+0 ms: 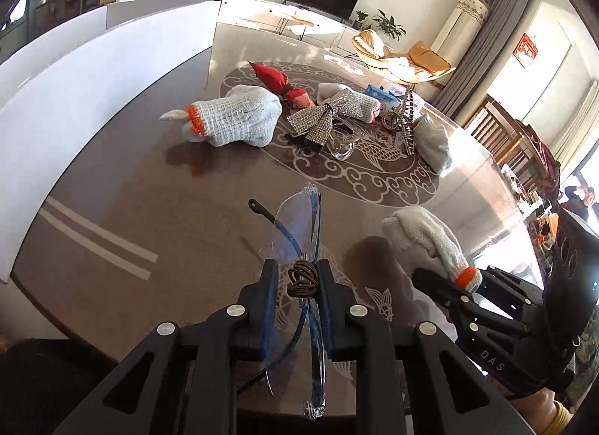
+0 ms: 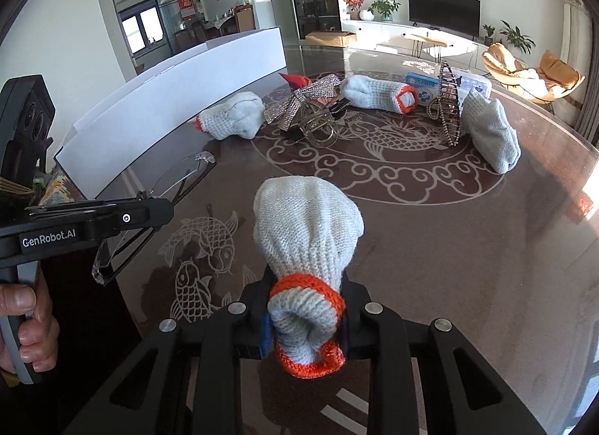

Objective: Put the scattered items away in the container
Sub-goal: 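Carry glasses and glove over the cardboard box and open both grippers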

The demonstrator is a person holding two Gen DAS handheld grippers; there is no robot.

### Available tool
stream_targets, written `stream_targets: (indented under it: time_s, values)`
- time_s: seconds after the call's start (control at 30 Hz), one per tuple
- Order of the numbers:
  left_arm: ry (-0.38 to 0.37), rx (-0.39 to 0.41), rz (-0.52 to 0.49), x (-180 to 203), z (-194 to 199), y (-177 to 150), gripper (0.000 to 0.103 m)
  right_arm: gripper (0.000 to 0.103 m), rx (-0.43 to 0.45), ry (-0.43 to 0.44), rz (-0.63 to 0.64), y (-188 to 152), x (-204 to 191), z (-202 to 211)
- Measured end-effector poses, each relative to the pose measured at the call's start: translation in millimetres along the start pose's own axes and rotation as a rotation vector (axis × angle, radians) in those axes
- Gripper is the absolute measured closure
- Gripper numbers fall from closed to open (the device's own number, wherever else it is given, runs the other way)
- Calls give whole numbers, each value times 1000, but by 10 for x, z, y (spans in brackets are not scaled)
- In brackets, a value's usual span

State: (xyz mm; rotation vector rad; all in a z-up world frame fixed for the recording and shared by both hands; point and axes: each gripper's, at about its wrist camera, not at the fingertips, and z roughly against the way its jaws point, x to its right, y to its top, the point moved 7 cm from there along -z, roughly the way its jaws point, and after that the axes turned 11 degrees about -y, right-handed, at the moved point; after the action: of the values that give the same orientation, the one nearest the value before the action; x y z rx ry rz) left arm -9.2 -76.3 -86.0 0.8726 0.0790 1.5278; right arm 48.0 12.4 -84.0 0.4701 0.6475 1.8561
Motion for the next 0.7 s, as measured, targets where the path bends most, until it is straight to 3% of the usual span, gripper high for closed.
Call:
stream_targets:
  time_s: [0.07,0.17,0.33,0.43,0.53,0.7]
  values:
    - [-16,29,16,7,179,54,83,77,11,35,40,111,-172,29]
    - [0,142,9,-77,660,464,83,77,86,91,129,610,-508,152]
    - [155,272,19,-726,1387,1411,83,77,182,210,263,1833,-1192,180]
    - [250,264,96,-1454,1511,1844,83,77,180,221,321,2574,-1607,-139]
    - [290,222,212,-2187,1465,2127,83,77,125,208,361,3208,-2022,-695]
    - [304,127,345,-2949,1205,2366,80,76,-45,130,389,3738,-2683,-1702]
